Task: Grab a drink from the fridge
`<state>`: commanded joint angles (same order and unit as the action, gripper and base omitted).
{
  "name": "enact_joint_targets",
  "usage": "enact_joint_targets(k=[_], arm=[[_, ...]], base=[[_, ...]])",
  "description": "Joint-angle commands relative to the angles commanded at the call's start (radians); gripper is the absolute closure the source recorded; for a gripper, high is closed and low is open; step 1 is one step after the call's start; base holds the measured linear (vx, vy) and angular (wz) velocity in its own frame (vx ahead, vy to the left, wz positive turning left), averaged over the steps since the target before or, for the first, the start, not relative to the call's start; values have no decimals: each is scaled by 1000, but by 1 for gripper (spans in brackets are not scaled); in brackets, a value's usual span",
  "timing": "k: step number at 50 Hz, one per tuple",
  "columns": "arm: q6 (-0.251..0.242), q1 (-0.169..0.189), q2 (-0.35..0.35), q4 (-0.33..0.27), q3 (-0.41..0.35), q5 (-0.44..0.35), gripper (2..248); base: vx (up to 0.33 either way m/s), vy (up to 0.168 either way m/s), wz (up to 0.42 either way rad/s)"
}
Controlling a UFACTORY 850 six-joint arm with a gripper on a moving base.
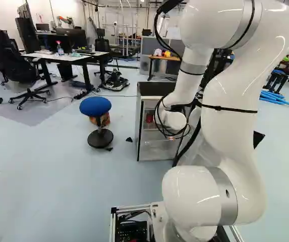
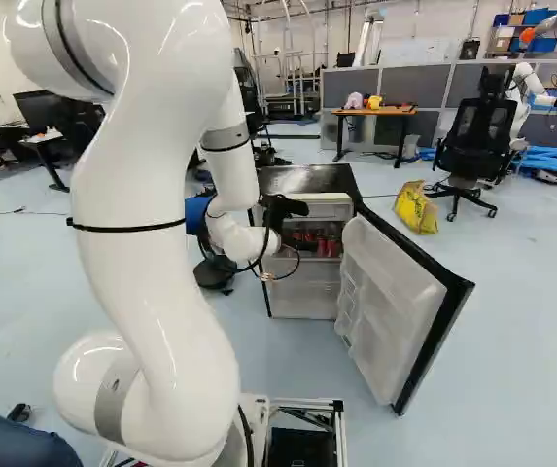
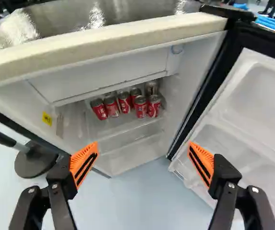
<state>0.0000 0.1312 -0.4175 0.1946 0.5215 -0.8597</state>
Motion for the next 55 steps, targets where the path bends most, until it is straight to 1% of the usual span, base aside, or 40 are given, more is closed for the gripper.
enact_joint_targets(k=[4, 8, 55], arm=[[0, 0, -15, -43, 6, 12, 3], [0, 0, -28, -61, 11, 15, 3], [0, -1, -202, -61, 92, 15, 3]], base=[[0, 0, 0], [0, 0, 0], [0, 0, 0]])
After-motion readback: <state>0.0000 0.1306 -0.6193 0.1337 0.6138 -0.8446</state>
